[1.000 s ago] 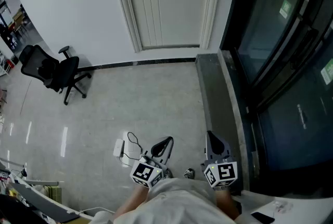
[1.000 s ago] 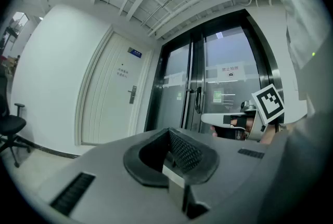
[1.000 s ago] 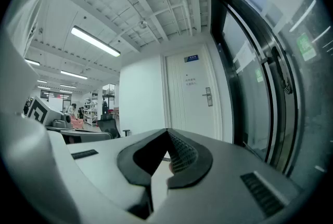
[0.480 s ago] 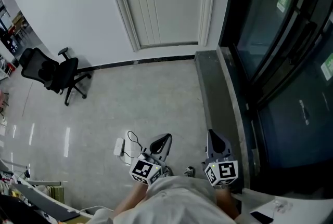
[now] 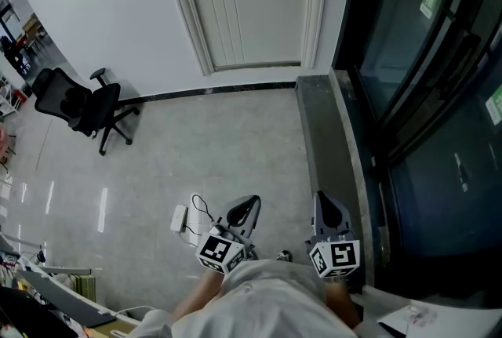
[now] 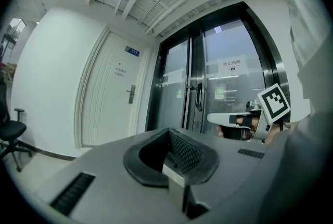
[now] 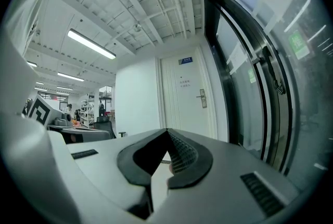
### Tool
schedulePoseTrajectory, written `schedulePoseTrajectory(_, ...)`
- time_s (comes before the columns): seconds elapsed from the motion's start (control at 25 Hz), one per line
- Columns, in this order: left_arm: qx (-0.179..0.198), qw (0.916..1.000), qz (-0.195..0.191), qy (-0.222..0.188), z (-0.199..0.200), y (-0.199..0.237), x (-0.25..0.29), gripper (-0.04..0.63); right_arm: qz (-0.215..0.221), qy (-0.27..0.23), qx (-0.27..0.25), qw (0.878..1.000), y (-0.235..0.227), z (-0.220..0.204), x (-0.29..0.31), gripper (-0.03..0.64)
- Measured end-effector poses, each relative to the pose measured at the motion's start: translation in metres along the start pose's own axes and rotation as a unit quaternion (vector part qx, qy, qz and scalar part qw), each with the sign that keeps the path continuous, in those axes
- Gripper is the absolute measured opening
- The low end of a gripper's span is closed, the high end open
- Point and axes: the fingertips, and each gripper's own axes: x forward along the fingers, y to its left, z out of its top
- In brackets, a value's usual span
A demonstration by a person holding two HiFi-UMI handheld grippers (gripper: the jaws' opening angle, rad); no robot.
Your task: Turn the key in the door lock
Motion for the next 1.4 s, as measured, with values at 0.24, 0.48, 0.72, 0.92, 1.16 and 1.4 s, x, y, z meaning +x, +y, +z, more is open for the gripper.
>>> schedulePoseTrajectory(0.24,0.004,1.0000,0.007,-0.006,-0.003,-0.011,0.024,0.005,0.005,0.005,-0.020,1.000,-0.023,-0.002,-0.005,0.002)
schedulePoseTrajectory(0.48,0.014,0.9990,0.038,-0.017,-0.004,-0.004,0.043,0.005,0.007,0.016,-0.052,0.999,-0.043,-0.010,-0.010,0.002)
schedulePoseTrajectory(0.72,0.030,0.9981,0.051,-0.017,0.006,0.010,0.059,0.005,0.028,-0.005,-0.098,0.995,-0.048,-0.001,0.010,0.002)
schedulePoseTrajectory(0.92,0.029,0.9985,0.044,-0.016,0.004,0.044,0.089,0.005,0.037,-0.003,-0.106,0.994,-0.052,-0.009,0.056,0.002)
schedulePoseTrajectory(1.16,0.036,0.9983,0.041,-0.020,0.022,0.102,0.128,0.005,0.022,0.023,-0.118,0.993,-0.059,-0.002,0.124,0.002)
schedulePoseTrajectory(1.4,0.010,0.9996,-0.002,-0.025,0.041,0.154,0.167,0.005,-0.006,0.029,-0.039,0.999,-0.077,0.006,0.187,0.002)
